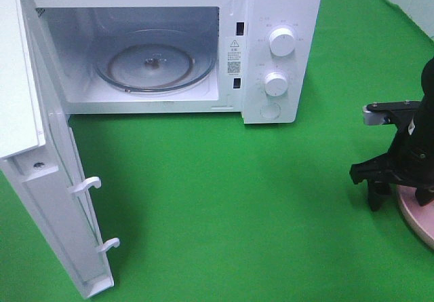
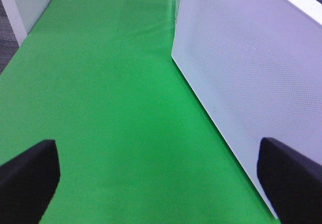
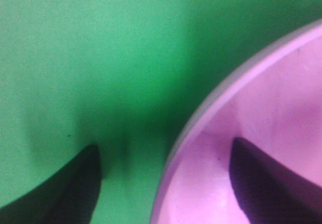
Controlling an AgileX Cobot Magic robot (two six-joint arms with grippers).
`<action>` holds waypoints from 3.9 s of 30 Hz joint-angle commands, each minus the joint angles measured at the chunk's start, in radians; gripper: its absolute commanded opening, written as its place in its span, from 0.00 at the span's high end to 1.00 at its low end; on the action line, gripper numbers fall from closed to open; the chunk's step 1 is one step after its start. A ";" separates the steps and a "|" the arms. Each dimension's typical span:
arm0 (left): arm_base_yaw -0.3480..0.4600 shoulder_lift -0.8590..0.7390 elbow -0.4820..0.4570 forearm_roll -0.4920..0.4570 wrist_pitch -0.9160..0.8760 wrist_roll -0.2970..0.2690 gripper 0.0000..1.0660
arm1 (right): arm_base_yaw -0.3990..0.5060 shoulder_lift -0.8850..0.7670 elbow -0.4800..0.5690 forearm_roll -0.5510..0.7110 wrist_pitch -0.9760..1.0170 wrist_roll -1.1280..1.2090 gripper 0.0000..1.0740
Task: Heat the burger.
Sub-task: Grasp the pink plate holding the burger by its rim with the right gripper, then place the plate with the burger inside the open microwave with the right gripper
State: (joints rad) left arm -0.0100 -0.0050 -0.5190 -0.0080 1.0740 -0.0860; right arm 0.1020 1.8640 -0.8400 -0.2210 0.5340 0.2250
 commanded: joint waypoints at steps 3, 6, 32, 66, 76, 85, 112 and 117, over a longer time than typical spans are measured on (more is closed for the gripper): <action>0.003 -0.005 0.003 -0.002 -0.007 0.002 0.06 | -0.007 0.036 0.012 -0.023 0.022 0.012 0.69; 0.003 -0.005 0.003 -0.002 -0.007 0.002 0.06 | -0.007 0.036 0.012 -0.032 0.030 0.012 0.81; 0.003 -0.005 0.003 -0.002 -0.007 0.002 0.06 | 0.086 -0.101 0.027 -0.221 0.195 0.184 1.00; 0.003 -0.005 0.003 -0.002 -0.007 0.002 0.06 | 0.384 -0.297 0.183 -0.404 0.341 0.406 1.00; 0.003 -0.005 0.003 -0.002 -0.007 0.002 0.06 | 0.500 -0.353 0.263 -0.411 0.341 0.436 1.00; 0.003 -0.005 0.003 -0.002 -0.007 0.002 0.06 | 0.603 -0.399 0.295 -0.422 0.349 0.449 1.00; 0.003 -0.005 0.003 -0.002 -0.007 0.002 0.06 | 0.943 -0.441 0.296 -0.478 0.450 0.450 0.99; 0.003 -0.005 0.003 -0.002 -0.007 0.002 0.06 | 1.010 -0.441 0.296 -0.521 0.471 0.449 0.99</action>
State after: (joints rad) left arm -0.0100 -0.0050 -0.5190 -0.0080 1.0740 -0.0860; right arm 1.0980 1.4320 -0.5450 -0.6730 0.9500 0.6640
